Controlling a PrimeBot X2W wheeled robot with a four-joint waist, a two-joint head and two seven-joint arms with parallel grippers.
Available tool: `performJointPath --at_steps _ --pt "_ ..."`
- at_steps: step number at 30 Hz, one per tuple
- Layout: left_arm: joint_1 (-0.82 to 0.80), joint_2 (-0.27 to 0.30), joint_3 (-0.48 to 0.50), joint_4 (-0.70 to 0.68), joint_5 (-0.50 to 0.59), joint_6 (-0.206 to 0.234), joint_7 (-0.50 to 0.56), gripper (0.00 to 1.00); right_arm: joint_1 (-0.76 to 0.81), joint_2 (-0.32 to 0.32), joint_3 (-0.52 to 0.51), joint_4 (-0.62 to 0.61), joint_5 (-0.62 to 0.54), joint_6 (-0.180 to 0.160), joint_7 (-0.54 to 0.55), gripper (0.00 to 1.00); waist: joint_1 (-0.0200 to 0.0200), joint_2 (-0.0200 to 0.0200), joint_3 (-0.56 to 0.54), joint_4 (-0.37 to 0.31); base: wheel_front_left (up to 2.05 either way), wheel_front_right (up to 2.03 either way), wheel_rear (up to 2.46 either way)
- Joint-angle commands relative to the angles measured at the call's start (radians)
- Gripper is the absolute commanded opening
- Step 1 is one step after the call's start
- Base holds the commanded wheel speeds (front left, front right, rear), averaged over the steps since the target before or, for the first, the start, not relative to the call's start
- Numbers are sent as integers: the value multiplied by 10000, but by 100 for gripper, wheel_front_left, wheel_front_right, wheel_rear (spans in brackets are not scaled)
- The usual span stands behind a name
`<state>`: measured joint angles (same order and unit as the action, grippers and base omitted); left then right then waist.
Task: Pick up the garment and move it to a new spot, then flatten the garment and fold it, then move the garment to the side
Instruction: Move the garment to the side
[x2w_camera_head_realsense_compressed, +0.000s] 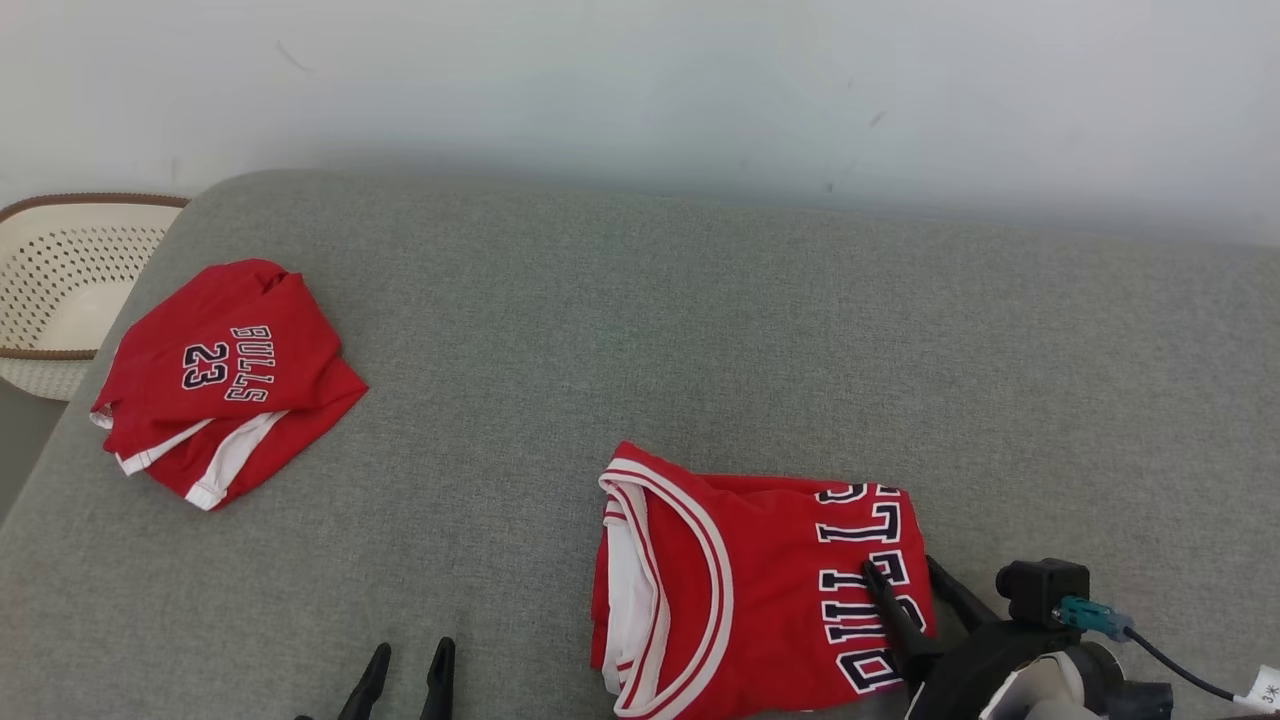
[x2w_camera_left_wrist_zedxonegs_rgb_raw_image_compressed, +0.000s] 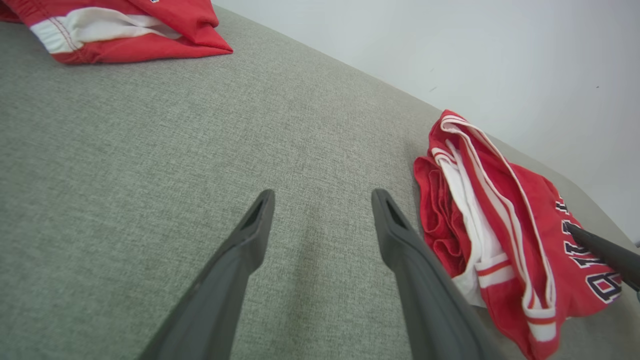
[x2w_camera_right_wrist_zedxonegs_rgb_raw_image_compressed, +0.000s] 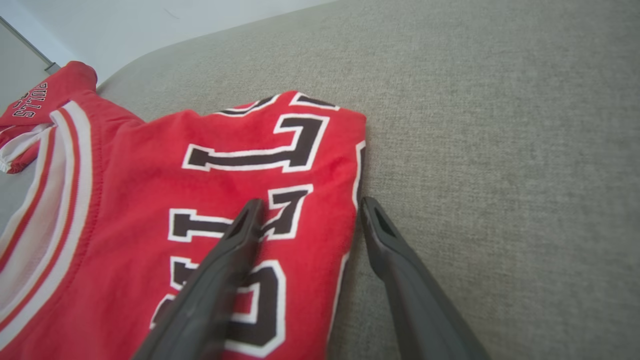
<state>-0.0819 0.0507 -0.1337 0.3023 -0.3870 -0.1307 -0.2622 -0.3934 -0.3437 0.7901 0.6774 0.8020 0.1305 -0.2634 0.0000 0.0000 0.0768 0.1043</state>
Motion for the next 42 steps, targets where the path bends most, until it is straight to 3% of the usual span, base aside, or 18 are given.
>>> performJointPath --at_steps 1,4,10,11,12,14,26,42 --pt "1 2 6 -35 65 9 -35 100 44 13 -65 81 -27 3 -8 100 0 0 20 23 0 0 0" --pt "-30 3 -34 -84 116 9 -35 100 33 152 -404 399 -164 1 -7 100 0 0 57 70 0 0 0" --pt "-48 3 -19 -163 193 9 -35 100 116 463 17 567 -292 3 13 100 0 0 126 91 0 0 0" --pt "-55 3 -20 -158 199 8 -35 100 99 515 204 545 -219 4 16 91 0 0 136 89 0 0 0" --pt "-67 5 -26 -151 196 8 -35 100 60 530 376 529 -177 4 34 64 0 0 140 85 0 0 0" --pt "-104 5 -40 -129 204 8 -35 100 -67 531 666 437 -69 4 36 0 0 0 135 82 0 0 0" --pt "-4 3 -254 -311 649 9 -35 100 -216 251 -1107 37 -922 3 -9 0 0 0 -353 -415 0 0 0" --pt "-226 3 110 -652 1651 65 -33 100 -6 680 -1969 256 -1529 4 -9 0 0 0 -372 -2728 0 0 0"
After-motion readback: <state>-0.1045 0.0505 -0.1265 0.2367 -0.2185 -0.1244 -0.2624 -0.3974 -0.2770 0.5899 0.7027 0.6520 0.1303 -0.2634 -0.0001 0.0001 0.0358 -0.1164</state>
